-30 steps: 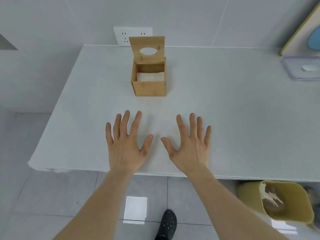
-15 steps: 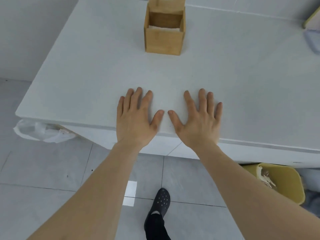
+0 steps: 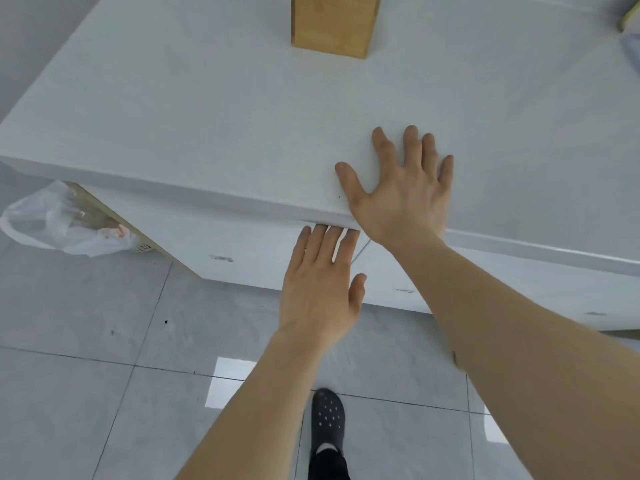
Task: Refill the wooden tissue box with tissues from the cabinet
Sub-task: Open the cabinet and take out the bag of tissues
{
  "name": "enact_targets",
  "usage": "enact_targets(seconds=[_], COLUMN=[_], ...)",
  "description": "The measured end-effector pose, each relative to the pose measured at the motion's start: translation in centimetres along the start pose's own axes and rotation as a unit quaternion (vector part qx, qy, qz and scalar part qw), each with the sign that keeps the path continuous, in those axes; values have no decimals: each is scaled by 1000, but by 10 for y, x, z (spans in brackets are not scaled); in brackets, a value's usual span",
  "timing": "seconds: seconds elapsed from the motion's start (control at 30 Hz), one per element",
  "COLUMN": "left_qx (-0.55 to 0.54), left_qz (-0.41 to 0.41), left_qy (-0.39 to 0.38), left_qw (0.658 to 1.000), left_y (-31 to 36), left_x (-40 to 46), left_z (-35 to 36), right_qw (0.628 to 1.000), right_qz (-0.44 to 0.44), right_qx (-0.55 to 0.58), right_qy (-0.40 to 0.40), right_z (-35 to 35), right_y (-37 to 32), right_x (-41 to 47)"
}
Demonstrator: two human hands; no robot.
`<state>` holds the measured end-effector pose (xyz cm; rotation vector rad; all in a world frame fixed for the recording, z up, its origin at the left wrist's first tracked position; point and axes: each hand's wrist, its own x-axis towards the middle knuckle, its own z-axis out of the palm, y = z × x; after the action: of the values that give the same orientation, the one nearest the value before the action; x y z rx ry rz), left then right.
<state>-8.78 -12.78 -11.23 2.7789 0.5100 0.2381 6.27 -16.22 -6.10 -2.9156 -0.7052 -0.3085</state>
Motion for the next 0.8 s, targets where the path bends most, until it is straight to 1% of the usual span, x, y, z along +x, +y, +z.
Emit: enact_targets(seconds=[0.17, 0.33, 0.43, 0.5, 0.53, 0.6, 0.73, 0.8], left_qx=[37, 16, -5, 14, 29, 45, 101, 129], left_qz=[-29, -64, -93, -146, -182, -240, -272, -287], left_qy=[-38, -23, 23, 53, 55, 38, -16, -19], left_qw=[998, 998, 995, 988, 981, 969, 957, 949], left_y=[0, 2, 2, -2, -5, -19, -61, -88], left_x=[7, -3, -37, -63, -77, -108, -180, -204], left_z=[11, -1, -15, -23, -27, -33, -40, -48], right_qw=[1000, 1000, 1000, 1000, 1000, 999, 999, 999], right_qz=[-7, -18, -23, -24, -26, -28, -43, -47], right_qx=[-5, -7, -12, -18, -18, -14, -13, 4], right_qy=[3, -2, 1, 0, -3, -10, -3, -6], right_z=[1, 1, -1, -1, -1, -3, -5, -1], right_y=[1, 2, 3, 2, 2, 3, 0, 2], right_x=[0, -1, -1, -2, -3, -3, -4, -2])
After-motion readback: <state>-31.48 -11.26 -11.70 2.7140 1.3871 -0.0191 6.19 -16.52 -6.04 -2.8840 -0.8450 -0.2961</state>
